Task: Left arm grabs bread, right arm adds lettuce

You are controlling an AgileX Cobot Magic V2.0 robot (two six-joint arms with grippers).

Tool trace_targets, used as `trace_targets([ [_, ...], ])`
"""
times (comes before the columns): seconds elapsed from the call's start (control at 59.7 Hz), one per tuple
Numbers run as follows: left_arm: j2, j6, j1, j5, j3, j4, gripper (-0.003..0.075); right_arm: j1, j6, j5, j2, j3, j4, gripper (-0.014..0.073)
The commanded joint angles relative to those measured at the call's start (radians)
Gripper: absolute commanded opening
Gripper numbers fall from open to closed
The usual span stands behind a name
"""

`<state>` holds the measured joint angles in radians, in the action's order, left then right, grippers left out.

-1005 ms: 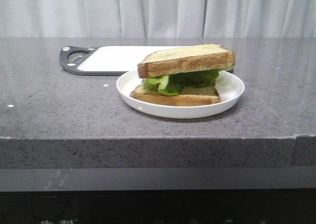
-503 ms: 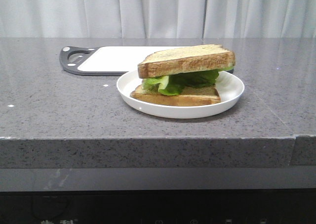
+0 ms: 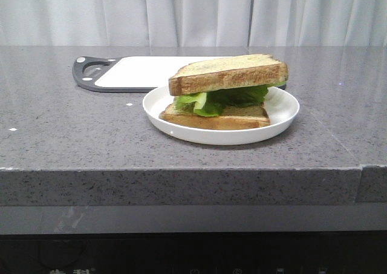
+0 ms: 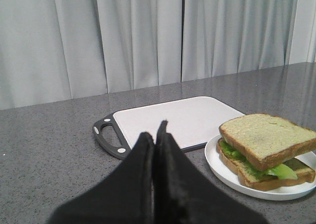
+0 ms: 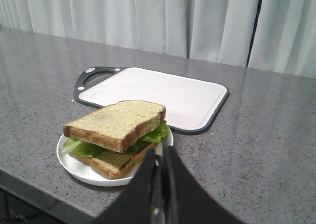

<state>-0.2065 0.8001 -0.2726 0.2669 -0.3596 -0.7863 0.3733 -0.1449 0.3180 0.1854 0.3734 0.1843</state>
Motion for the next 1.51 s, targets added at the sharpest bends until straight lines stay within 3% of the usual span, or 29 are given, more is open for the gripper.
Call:
trace_targets([
  [0.0,-0.010,-0.009,-0.008,-0.063,-0.026,-0.011,-0.0020,-0.001,-0.002,-0.089,0.009,0.027,-0.006,-0.0068],
  [0.402,-0.010,-0.033,-0.008,-0.088,-0.017,0.028,-0.0020,-0.001,-0.002,-0.088,0.009,0.027,-0.006,-0.0068],
  [0.469,-0.008,-0.220,-0.008,-0.095,-0.017,0.206,-0.0020,-0.001,-0.002,-0.088,0.009,0.027,-0.006,-0.0068],
  [0.553,-0.005,-0.579,-0.008,-0.095,-0.015,0.532,-0.0020,-0.001,-0.002,-0.088,0.009,0.027,-0.006,-0.0068],
  [0.62,-0.005,-0.706,-0.008,-0.097,-0.003,0.668,-0.0020,-0.001,-0.002,-0.088,0.009,0.027,-0.006,-0.0068],
  [0.804,0.024,-0.718,0.040,-0.106,0.044,0.696,-0.0020,-0.001,-0.002,-0.086,0.009,0.027,-0.006,-0.0068],
  [1.123,0.224,-0.718,0.220,-0.106,0.202,0.696,-0.0020,-0.001,-0.002,-0.086,0.009,0.027,-0.006,-0.0068],
  [1.491,0.231,-0.718,0.233,-0.154,0.370,0.700,-0.0020,-0.001,-0.002,-0.084,0.010,0.027,-0.006,-0.0068],
])
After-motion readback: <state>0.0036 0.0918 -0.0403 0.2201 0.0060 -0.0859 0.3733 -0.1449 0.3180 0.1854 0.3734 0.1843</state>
